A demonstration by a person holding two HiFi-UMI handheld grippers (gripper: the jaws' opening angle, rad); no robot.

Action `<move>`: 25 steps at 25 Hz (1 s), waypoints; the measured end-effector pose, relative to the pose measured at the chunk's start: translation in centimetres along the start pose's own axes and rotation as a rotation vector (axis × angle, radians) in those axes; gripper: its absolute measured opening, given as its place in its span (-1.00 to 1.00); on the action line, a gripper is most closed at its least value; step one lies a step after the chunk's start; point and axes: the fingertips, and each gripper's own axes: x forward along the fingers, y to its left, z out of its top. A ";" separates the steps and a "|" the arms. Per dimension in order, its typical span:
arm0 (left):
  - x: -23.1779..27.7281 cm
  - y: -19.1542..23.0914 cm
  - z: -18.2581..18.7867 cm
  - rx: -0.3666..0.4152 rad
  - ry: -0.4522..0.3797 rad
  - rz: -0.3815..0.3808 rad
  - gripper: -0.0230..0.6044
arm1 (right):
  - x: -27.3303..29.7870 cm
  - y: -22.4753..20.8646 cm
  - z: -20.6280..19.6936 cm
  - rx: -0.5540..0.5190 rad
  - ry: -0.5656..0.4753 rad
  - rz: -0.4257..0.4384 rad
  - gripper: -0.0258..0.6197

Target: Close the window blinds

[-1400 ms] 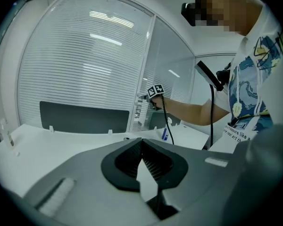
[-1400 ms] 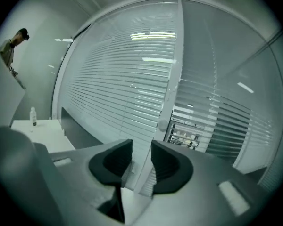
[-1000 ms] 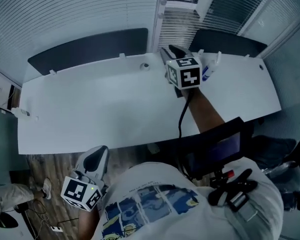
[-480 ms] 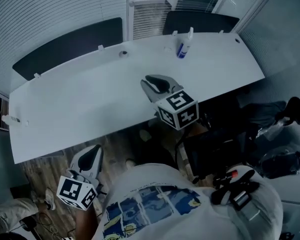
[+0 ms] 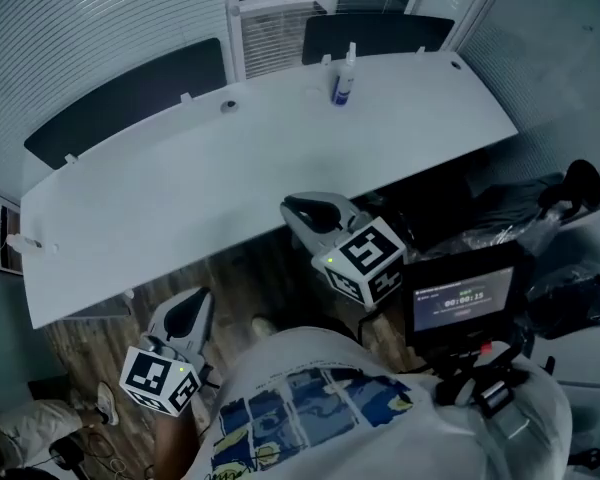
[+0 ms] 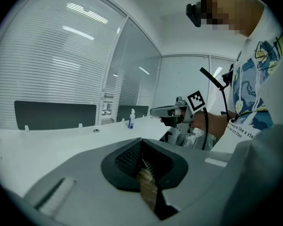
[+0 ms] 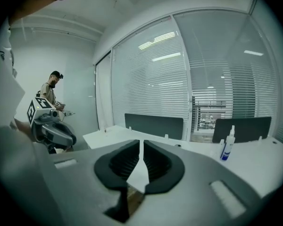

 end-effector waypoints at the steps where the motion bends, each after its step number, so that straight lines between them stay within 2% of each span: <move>1: 0.2 -0.8 0.2 0.005 -0.001 -0.004 -0.91 | -1.0 0.1 0.0 0.001 -0.002 0.002 -0.83; 6: 1.1 -6.1 1.3 0.013 -0.003 -0.025 -0.91 | -6.4 0.7 -0.6 -0.027 0.002 0.016 -0.85; 12: 2.1 -9.7 -0.2 0.004 0.003 -0.044 -0.91 | -9.5 1.4 -2.6 -0.027 0.002 0.036 -0.88; 25: 0.0 -18.6 -2.0 0.012 0.037 -0.027 -0.91 | -18.0 4.3 -4.2 -0.037 -0.028 0.079 -0.91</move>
